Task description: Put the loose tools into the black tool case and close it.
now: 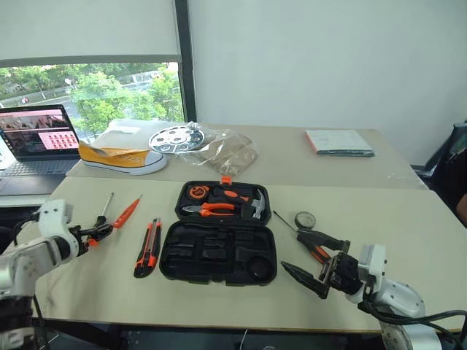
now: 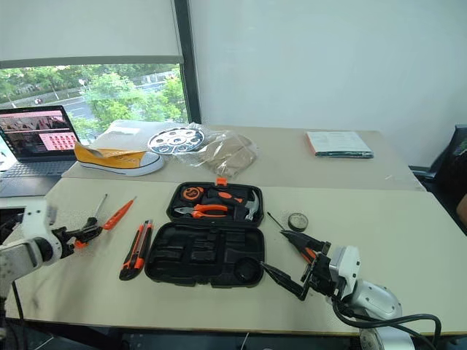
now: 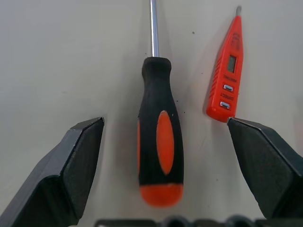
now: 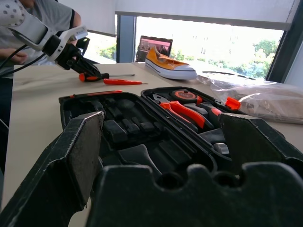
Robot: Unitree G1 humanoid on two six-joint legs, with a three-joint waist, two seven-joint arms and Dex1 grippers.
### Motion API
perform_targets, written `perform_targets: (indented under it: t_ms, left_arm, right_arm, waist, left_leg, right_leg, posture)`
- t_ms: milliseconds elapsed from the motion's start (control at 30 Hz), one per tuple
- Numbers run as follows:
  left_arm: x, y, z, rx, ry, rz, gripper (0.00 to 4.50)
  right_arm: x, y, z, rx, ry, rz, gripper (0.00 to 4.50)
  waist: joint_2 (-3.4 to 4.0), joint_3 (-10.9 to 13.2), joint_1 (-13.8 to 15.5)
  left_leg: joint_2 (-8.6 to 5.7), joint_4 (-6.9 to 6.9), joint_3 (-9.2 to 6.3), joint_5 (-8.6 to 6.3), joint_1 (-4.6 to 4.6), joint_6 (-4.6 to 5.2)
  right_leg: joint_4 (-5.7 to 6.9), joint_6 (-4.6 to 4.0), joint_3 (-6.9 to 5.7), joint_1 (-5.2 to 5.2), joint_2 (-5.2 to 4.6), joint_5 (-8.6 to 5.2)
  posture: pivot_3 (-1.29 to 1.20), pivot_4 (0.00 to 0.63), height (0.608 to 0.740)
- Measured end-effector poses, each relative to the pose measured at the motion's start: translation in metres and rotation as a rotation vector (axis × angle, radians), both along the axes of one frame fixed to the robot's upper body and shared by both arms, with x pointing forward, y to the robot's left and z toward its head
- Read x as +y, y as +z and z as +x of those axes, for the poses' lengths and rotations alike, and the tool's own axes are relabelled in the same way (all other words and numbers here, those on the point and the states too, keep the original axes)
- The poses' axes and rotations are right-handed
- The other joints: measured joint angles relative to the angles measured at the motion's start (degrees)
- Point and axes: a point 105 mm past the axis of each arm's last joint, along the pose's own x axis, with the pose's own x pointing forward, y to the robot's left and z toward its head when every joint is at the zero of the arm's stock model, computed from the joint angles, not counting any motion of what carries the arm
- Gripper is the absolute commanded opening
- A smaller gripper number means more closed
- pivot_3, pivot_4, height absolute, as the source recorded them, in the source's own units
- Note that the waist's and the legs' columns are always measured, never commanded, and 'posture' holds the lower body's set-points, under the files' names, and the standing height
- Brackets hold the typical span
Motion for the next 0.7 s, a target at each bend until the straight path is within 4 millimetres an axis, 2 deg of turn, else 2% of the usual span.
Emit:
perform_targets:
  t_ms: [233, 267, 367, 467, 533, 600, 700]
  left_arm:
    - [0.008, -0.004, 0.001, 0.02, 0.004, 0.029, 1.02]
    - [0.01, -0.004, 0.0, 0.016, 0.001, 0.025, 0.86]
    - [0.016, 0.002, -0.005, -0.059, -0.04, 0.027, 0.87]
    - [0.008, 0.029, -0.001, -0.258, -0.191, 0.046, 0.87]
    - [-0.023, 0.064, -0.002, -0.45, -0.441, 0.068, 0.87]
    - [-0.058, 0.086, -0.004, -0.541, -0.666, 0.07, 0.87]
    - [-0.111, 0.093, -0.004, -0.54, -1.011, 0.139, 0.87]
  right_arm:
    - [-0.003, -0.003, -0.001, 0.011, -0.028, 0.003, 4.5]
    - [-0.004, -0.004, -0.001, 0.015, -0.04, 0.003, 4.5]
    - [-0.009, -0.006, -0.003, 0.023, -0.065, -0.004, 4.5]
    - [-0.014, -0.005, -0.006, 0.023, -0.085, -0.018, 4.5]
    - [-0.02, -0.006, -0.009, 0.028, -0.098, -0.04, 4.5]
    - [-0.026, -0.003, -0.009, 0.015, -0.119, -0.058, 4.5]
    - [-0.038, 0.001, -0.012, 0.009, -0.149, -0.085, 4.5]
  waist:
    - [0.0, 0.0, 0.18]
    - [0.01, 0.0, 0.18]
    - [0.0, 0.0, 0.06]
    - [-0.01, 0.01, 0.3]
    - [0.0, 0.01, 0.98]
    - [0.02, 0.02, 1.32]
    - [0.03, 0.01, 1.6]
  left_leg:
    - [0.0, 0.03, 0.01, 0.02, 0.03, -0.03]
    - [0.01, 0.03, 0.01, 0.02, 0.03, -0.03]
    - [0.07, 0.03, 0.0, 0.02, 0.0, -0.04]
    - [0.07, 0.04, 0.01, 0.02, -0.04, -0.05]
    - [0.04, 0.07, 0.0, 0.02, -0.07, -0.04]
    - [-0.03, 0.13, 0.01, 0.01, -0.07, -0.02]
    - [-0.1, 0.16, 0.04, 0.01, -0.01, -0.02]
  right_leg:
    - [0.11, -0.01, 0.06, 0.01, -0.03, -0.01]
    - [0.12, -0.02, 0.06, 0.0, -0.04, -0.01]
    - [0.11, -0.04, 0.04, -0.05, -0.04, -0.03]
    - [0.1, -0.05, 0.0, -0.07, -0.06, -0.03]
    - [0.06, -0.05, -0.08, -0.04, -0.11, -0.03]
    - [0.08, -0.04, -0.05, 0.01, -0.14, -0.03]
    - [0.1, -0.03, -0.01, 0.13, -0.03, -0.03]
  posture:
    - [0.0, 0.15, 0.74]
    - [0.0, 0.15, 0.74]
    - [0.0, 0.15, 0.74]
    - [0.0, 0.15, 0.74]
    - [0.0, 0.15, 0.74]
    - [0.0, 0.15, 0.74]
    - [0.0, 0.15, 0.74]
